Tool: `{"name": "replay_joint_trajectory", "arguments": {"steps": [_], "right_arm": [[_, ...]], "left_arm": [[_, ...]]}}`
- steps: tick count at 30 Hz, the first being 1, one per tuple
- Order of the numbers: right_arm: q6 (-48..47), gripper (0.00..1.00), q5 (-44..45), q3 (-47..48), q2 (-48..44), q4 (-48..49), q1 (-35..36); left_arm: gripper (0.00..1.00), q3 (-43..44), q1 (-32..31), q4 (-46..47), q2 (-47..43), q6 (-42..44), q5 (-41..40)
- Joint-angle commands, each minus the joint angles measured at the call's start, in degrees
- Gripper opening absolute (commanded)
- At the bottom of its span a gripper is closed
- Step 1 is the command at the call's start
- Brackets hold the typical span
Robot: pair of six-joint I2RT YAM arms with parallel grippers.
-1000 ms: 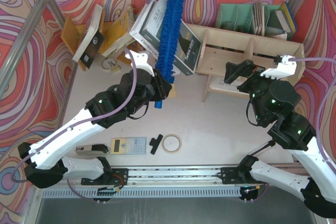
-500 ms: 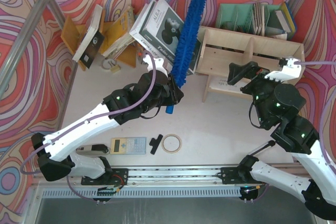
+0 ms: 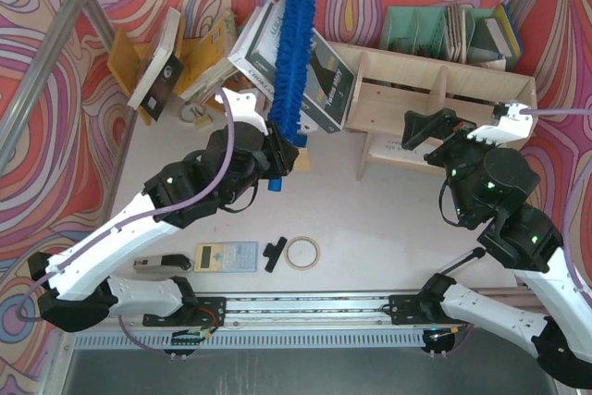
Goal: Dust the bookshelf with a duster
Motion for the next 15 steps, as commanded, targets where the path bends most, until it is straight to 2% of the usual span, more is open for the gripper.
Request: {"name": "replay_joint_trajectory", "arguments": {"steps": [1,15], "right_arm": [[0.4,0.99,0.9,-1.07,-0.97,-0.18,0.11],[-1.78,0.99,2.23,-2.32,-1.55,0.97,0.13]], "left_arm": [[0.0,-0.16,0.07,1.46,0.49,0.96,-0.29],[0.0,-0.3,0.05,4.08,7.36,-1.63,7.51]]}}
